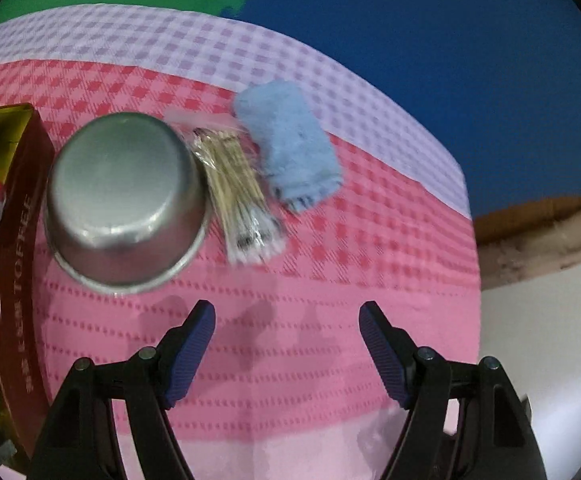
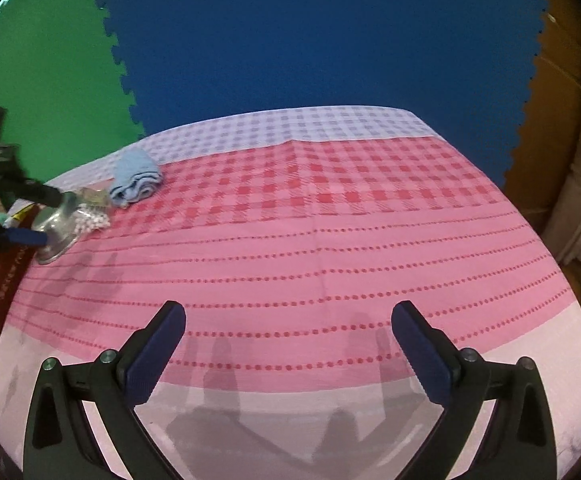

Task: Organize soft objects
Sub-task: 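Grasp the bag of cotton swabs with the left tool and lift it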

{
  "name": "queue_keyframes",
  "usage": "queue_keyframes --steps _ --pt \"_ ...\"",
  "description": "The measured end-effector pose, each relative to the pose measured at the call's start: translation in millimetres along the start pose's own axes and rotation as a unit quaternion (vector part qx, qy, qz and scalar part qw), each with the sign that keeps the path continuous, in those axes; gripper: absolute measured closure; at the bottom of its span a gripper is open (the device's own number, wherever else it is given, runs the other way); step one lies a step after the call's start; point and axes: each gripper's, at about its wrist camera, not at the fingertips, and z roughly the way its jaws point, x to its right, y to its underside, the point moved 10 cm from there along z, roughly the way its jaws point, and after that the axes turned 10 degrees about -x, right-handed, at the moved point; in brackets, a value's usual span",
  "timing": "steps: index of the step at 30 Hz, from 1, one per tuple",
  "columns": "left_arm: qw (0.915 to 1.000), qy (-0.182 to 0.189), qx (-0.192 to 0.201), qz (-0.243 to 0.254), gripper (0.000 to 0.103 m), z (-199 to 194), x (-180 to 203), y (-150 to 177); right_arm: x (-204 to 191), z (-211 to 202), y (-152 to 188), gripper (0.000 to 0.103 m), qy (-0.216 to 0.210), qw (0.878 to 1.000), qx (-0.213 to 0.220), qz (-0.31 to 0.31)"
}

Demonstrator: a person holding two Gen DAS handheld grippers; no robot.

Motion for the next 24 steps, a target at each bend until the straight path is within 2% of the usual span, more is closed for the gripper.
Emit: queue_keyframes --steps 12,14,17,18,19,20,24 --pt "0.9984 -0.055 -0.003 -0.008 0.027 34.0 -5.5 -46.5 -4.3 -2.9 -0.1 0.001 -0.032 0.999 0.004 0.003" --pt "0.9984 -0.055 -0.005 -0.016 0.027 41.2 -8.8 -51.5 -3.9 -2.9 -0.4 0.001 -0.032 0.999 0.004 0.006" --pt "0.9992 -0.031 -0.005 -0.026 0.027 50.0 -10.8 -55.5 -3.8 -2.8 -0.6 0.001 -0.032 0.999 0.004 0.006" --pt "0.9993 -0.032 0.0 -0.022 0.032 51.4 -11.5 -56.9 -3.3 -2.4 -0.7 0.001 -0.032 0.999 0.004 0.007" --pt "0.9995 -0.027 0.005 -0.015 0.042 52.2 -10.7 -56.3 -3.1 -2.0 -0.9 0.001 -0.031 0.999 0.003 0.008" --pt "0.9996 -0.026 0.007 -0.01 0.074 52.4 -9.7 -54.3 -2.4 -1.1 -0.9 0.001 -0.031 0.999 0.001 0.009" --pt "0.999 -0.027 0.016 0.032 0.079 49.8 -2.3 -34.7 -1.1 0.5 -0.1 0.001 -0.032 0.999 -0.003 0.012"
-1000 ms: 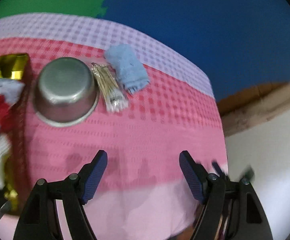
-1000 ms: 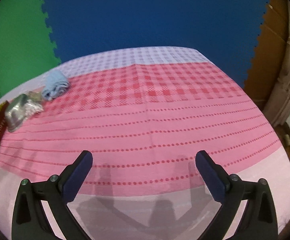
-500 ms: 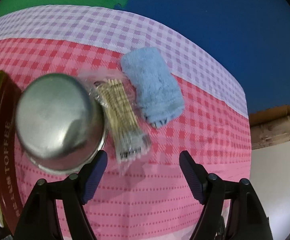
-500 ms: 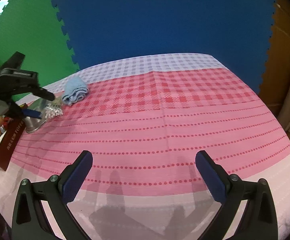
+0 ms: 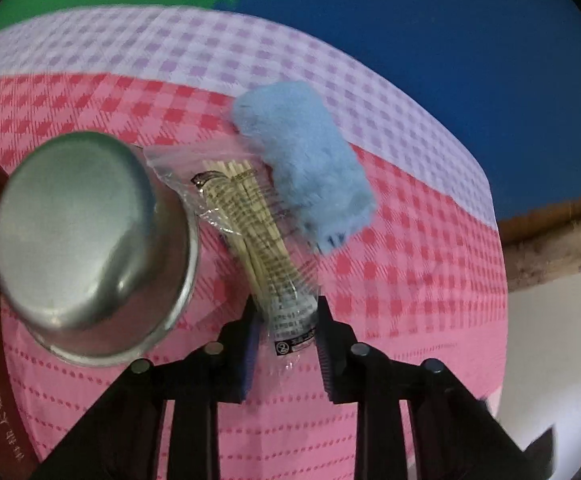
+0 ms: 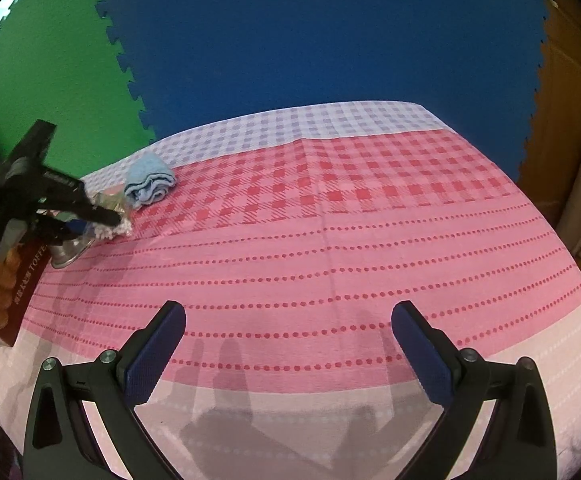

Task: Organize soft objects
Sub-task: 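Grasp the bag of cotton swabs with the left tool and lift it, then carry the swab bag to the tin with the left tool while the right tool grasps the light-blue towel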

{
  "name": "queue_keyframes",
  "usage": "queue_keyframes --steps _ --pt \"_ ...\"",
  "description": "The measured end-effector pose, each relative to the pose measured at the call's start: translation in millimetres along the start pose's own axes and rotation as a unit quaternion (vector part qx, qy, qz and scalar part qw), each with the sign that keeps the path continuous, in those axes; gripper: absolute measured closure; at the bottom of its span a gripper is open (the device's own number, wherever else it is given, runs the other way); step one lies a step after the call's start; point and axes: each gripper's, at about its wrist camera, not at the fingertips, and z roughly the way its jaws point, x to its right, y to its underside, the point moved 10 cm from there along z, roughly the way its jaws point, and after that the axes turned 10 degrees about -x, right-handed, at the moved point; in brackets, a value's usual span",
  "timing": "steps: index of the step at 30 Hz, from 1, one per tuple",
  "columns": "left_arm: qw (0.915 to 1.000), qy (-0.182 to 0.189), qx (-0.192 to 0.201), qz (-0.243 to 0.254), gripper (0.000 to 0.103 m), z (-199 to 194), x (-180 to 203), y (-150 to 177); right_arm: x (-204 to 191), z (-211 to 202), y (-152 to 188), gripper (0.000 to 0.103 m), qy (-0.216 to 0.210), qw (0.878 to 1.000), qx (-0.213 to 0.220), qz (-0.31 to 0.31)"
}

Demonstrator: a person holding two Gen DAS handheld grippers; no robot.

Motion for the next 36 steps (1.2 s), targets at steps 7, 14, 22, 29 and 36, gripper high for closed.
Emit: queue_keyframes --steps 7,14,22,29,36 --pt "0.996 0.047 0.047 0.06 0.079 -53.6 9.7 89.4 1.3 2.4 1.0 0.001 0.002 1.0 -0.008 0.003" --pt "0.9934 0.081 0.07 0.041 0.079 -109.4 -34.2 182.4 0.0 10.4 2.1 0.003 0.009 0.999 -0.031 -0.004" --pt "0.9885 0.067 0.134 0.023 0.079 -190.7 -81.2 229.1 -85.3 18.1 -56.8 0.008 -0.06 0.993 -0.04 -0.093" --pt "0.9861 0.049 0.158 -0.004 0.079 -223.4 -116.1 232.7 -164.2 89.1 -121.3 0.007 -0.052 0.978 -0.089 -0.18" --pt "0.9852 0.027 0.168 -0.024 0.079 -240.5 -146.3 222.4 -189.2 153.6 -131.8 0.013 -0.066 0.967 -0.168 -0.178"
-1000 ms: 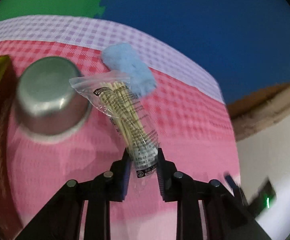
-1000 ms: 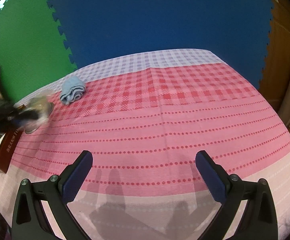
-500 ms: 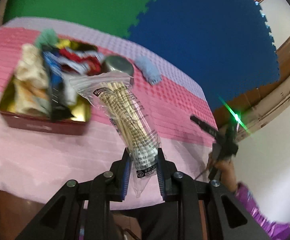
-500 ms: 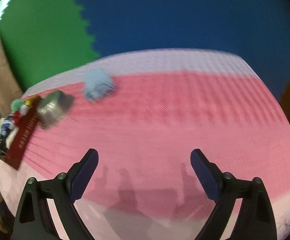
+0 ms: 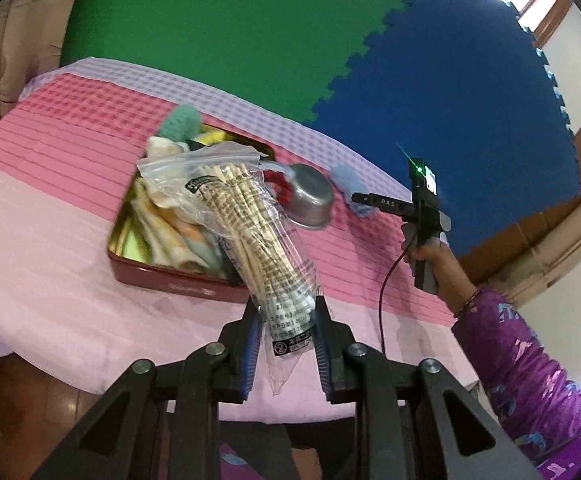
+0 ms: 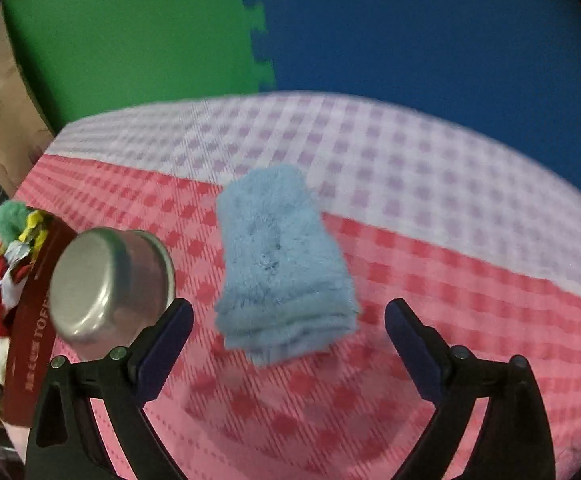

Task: Organize soft objects
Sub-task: 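Carry the swab bag to the tin with the left tool while the right tool grasps the light-blue towel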

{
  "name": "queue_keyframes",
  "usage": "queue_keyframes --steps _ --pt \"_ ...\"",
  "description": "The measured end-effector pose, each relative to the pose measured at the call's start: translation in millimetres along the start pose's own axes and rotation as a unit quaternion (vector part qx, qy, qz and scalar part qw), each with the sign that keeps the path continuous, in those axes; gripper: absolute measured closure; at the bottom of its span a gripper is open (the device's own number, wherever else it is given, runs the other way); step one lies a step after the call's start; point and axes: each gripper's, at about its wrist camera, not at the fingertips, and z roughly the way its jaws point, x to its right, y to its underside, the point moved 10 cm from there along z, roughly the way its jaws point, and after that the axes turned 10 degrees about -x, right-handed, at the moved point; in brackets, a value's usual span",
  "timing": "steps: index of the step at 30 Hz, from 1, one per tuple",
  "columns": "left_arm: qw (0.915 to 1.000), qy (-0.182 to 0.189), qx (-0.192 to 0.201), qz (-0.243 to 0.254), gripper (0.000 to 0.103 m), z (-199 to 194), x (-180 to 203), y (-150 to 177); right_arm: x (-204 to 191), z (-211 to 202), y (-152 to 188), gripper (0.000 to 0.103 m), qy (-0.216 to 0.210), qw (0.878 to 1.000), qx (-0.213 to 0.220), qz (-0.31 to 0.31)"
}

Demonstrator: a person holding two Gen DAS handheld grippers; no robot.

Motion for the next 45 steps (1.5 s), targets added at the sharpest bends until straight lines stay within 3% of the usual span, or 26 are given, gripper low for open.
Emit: queue_keyframes --steps 2,3,5,15,22,28,32,36,43,45 --pt "0.9999 -0.014 0.0 0.002 0.079 0.8 -8.9 -5.3 -2.6 14.3 5.6 0.041 0.008 1.0 -0.024 -0.008" --pt "0.9998 -0.02 0.001 0.004 0.079 -0.8 -12.7 -6.3 -1.7 11.4 5.7 0.065 0.027 0.999 -0.012 -0.016" --pt "0.9995 -0.03 0.002 0.008 0.079 -3.0 -18.9 -9.6 -2.4 5.9 9.9 0.078 0.007 1.0 -0.008 -0.007" --pt "0.9962 -0.076 -0.008 0.042 0.078 22.8 -45.3 -38.7 1.8 -66.1 77.0 0.081 -0.112 0.989 0.064 0.068" --pt "0.99 -0.097 -0.03 0.098 0.077 61.5 -49.8 -52.3 -32.7 -124.1 115.3 0.081 -0.15 0.981 0.11 0.059" --pt "0.9906 -0.1 -0.081 0.045 0.075 101.0 -88.7 -44.6 -92.7 -158.3 109.2 0.081 -0.179 0.975 0.133 0.014" --pt "0.9933 -0.096 -0.041 0.051 0.072 81.9 -76.6 -44.5 -146.1 -167.9 95.4 0.081 -0.201 0.97 0.137 -0.024" --pt "0.9896 -0.126 0.002 0.071 0.045 57.3 -57.8 -42.6 -193.5 -162.8 73.9 0.081 -0.227 0.964 0.13 -0.046" --pt "0.9746 -0.199 0.084 0.06 0.039 2.1 -47.2 -19.4 -260.7 -112.4 43.9 0.081 -0.23 0.967 0.093 -0.056" --pt "0.9668 -0.229 0.1 0.055 0.032 -9.1 -51.2 -4.8 -274.4 -92.4 40.1 0.081 -0.224 0.97 0.077 -0.053"
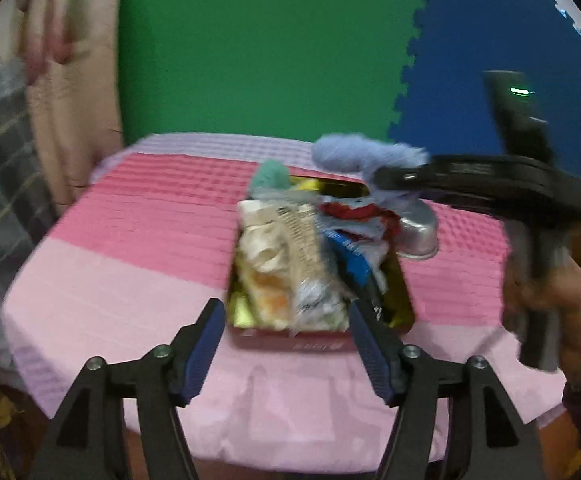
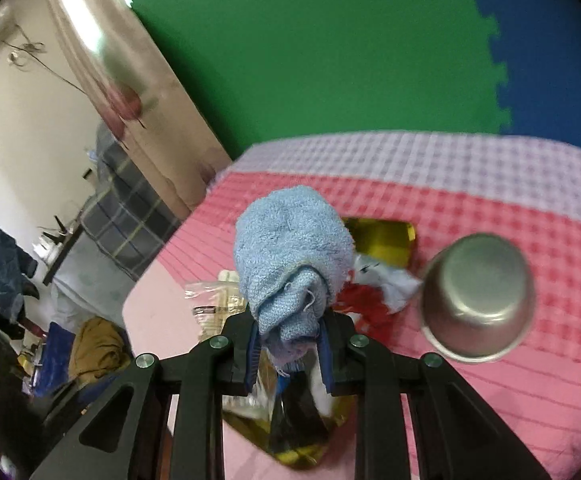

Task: Organize soft objects
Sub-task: 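Lower the light-blue towel into the tin and open the right tool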

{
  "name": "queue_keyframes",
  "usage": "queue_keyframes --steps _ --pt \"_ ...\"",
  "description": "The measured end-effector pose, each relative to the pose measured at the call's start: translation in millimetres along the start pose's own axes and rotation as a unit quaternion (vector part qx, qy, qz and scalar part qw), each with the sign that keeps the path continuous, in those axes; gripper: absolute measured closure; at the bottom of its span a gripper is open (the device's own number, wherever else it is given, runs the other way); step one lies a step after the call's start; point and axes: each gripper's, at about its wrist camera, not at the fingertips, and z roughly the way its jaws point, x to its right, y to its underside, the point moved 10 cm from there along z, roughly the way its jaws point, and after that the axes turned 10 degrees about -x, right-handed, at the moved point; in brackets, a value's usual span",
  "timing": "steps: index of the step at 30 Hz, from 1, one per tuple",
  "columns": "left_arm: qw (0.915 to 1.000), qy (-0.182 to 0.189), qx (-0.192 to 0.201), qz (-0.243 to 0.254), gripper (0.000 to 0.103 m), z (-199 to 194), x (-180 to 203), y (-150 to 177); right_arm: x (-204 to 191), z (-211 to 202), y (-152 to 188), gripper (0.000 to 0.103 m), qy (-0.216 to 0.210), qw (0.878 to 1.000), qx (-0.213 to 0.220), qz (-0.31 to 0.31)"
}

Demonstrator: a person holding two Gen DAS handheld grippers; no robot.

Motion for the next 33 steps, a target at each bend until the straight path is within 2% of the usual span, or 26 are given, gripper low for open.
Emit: queue_keyframes --steps 2,6,9,13,14,15,19,20,21,23,25,27,28,29,31,33 --pt "0.9996 -0.027 0.001 0.001 0.03 -3.0 -6.7 8.0 -3.9 22.1 -0.8 0.081 0.013 1.0 -0.012 -0.003" --pt "0.9987 -0.051 0.006 0.004 0.03 -4.7 -19.8 18.7 -8.2 48.9 -0.1 0.081 0.039 0.999 -0.028 -0.02" --pt "0.9995 -0.026 -0.011 -0.014 0.03 0.9 -30.4 23.1 -9.1 65.2 4.0 0.077 0.058 0.997 -0.043 -0.025" --pt "0.9992 -0.022 -0.023 -0.023 0.03 14.0 -36.3 29.9 -6.9 59.1 9.3 0.057 0.106 0.993 -0.028 -0.053" --pt "0.9992 -0.023 -0.025 -0.022 0.03 15.8 -35.8 30.5 -7.7 53.7 10.4 0.042 0.11 0.992 -0.02 -0.055" --pt "0.9991 -0.026 -0.027 -0.02 0.03 18.0 -35.4 32.2 -10.3 42.0 11.5 0.029 0.116 0.992 -0.002 -0.059" --pt "0.9997 -0.001 -0.023 -0.012 0.03 19.7 -22.9 39.7 -27.8 -33.1 30.9 0.02 0.152 0.979 0.098 -0.093" --pt "0.9998 0.009 -0.019 -0.007 0.03 19.0 -15.9 41.7 -30.6 -50.3 38.2 0.008 0.163 0.975 0.119 -0.098" --pt "0.9998 0.011 -0.018 -0.004 0.03 19.8 -12.7 44.5 -34.8 -71.4 48.6 0.0 0.178 0.967 0.149 -0.103" --pt "0.9995 0.019 -0.024 0.003 0.03 22.3 2.0 51.5 -33.9 -114.5 79.3 0.001 0.209 0.947 0.224 -0.094" --pt "0.9986 0.043 -0.028 0.008 0.03 21.8 19.4 58.3 -20.7 -135.0 109.7 0.0 0.249 0.933 0.251 -0.06" --pt "0.9969 0.07 -0.032 0.02 0.03 23.2 44.3 66.7 -4.2 -135.3 139.1 0.0 0.253 0.943 0.211 -0.041" --pt "0.9968 0.067 -0.032 0.031 0.03 25.0 55.4 70.6 10.1 -135.3 152.9 0.0 0.28 0.941 0.189 -0.025" --pt "0.9972 0.054 -0.032 0.042 0.03 27.8 64.3 74.2 19.1 -138.0 160.5 0.0 0.293 0.937 0.187 -0.015" --pt "0.9968 0.039 -0.029 0.063 0.03 34.4 82.3 79.2 41.4 -141.7 176.8 0.0 0.29 0.939 0.186 0.014" --pt "0.9963 0.026 -0.03 0.076 0.03 43.4 96.6 85.3 62.5 -140.6 187.2 0.0 0.309 0.934 0.175 0.039"
